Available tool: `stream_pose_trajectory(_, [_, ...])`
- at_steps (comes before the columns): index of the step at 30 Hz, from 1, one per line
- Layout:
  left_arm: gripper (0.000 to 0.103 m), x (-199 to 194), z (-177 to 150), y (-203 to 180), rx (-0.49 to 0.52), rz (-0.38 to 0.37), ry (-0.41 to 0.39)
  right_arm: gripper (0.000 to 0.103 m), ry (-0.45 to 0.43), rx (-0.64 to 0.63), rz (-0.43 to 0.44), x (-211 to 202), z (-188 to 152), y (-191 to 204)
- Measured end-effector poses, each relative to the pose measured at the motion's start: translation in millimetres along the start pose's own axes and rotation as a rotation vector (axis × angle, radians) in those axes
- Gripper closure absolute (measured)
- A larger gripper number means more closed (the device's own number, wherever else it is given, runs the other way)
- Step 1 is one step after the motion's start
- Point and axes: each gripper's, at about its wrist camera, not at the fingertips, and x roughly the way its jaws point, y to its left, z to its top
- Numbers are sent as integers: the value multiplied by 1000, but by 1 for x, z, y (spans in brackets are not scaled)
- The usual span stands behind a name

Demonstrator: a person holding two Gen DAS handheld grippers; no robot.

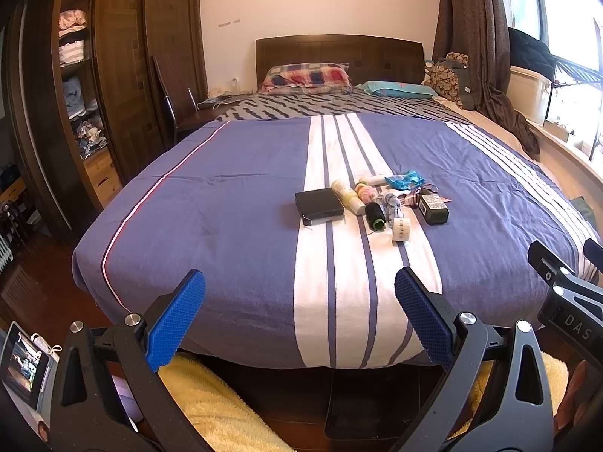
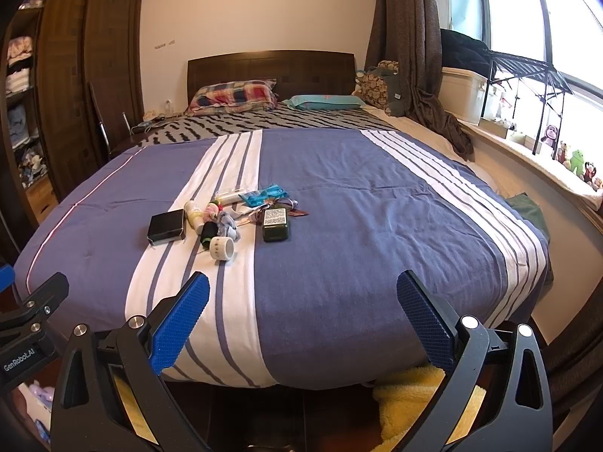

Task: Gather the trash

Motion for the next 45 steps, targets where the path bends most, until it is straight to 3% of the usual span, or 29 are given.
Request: stream_pose_trajectory(45, [8,-7,3,0,-2,5,-20,3,-5,4,16,-1,2,-2])
